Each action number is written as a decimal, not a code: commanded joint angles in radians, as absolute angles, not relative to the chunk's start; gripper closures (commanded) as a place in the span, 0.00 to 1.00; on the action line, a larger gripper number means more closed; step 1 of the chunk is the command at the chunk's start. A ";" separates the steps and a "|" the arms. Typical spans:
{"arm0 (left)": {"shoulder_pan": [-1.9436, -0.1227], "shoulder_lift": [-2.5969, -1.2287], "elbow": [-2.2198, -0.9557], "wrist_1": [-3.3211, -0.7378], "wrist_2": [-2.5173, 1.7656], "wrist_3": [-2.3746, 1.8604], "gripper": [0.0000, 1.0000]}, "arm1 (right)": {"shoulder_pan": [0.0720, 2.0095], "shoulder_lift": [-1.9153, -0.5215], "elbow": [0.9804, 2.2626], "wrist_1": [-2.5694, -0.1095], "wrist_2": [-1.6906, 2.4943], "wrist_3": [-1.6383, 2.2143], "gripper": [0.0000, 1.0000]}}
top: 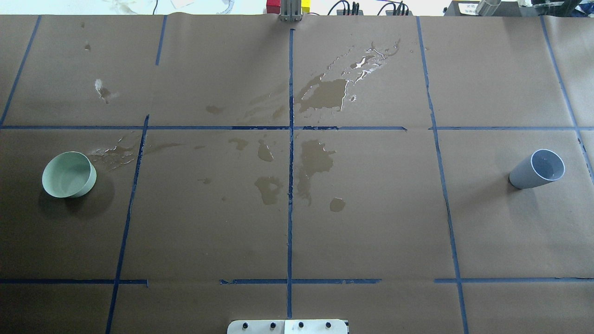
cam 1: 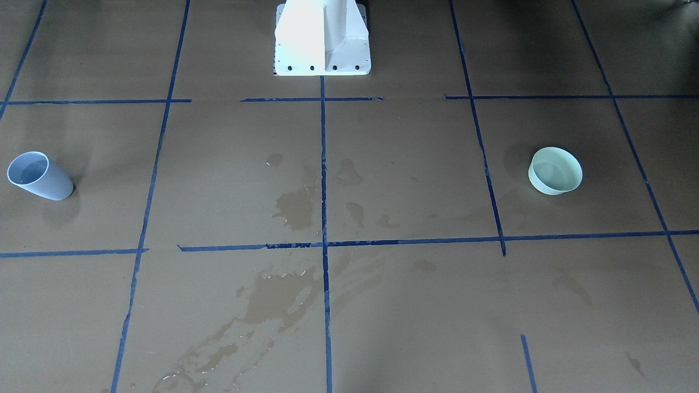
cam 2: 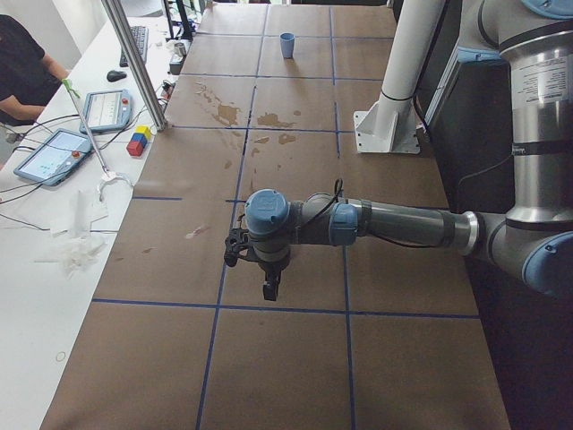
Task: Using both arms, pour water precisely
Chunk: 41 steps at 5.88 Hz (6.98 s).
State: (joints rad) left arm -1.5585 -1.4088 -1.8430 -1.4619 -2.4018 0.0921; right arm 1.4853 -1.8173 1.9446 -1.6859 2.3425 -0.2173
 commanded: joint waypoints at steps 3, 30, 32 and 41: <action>-1.559 -1.407 -1.852 -1.468 -2.405 0.104 0.00 | 1.480 -1.815 1.944 -1.686 2.342 -0.215 0.00; -0.592 -2.265 -1.581 -1.777 -1.999 -1.307 1.00 | 1.479 -1.798 1.898 -1.591 2.373 -0.204 0.00; -0.574 -2.369 -1.433 -1.782 -1.982 -1.307 1.00 | 1.479 -1.818 1.908 -1.576 2.388 -0.204 0.00; -0.584 -2.312 -1.528 -1.934 -1.957 -1.381 0.00 | 1.477 -1.853 1.910 -1.454 2.399 -0.198 0.00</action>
State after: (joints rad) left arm -0.5619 -2.3301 -1.4531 -1.9198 -1.9642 -1.3314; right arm 1.4781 -1.8532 1.9084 -1.4652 2.3968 -0.1968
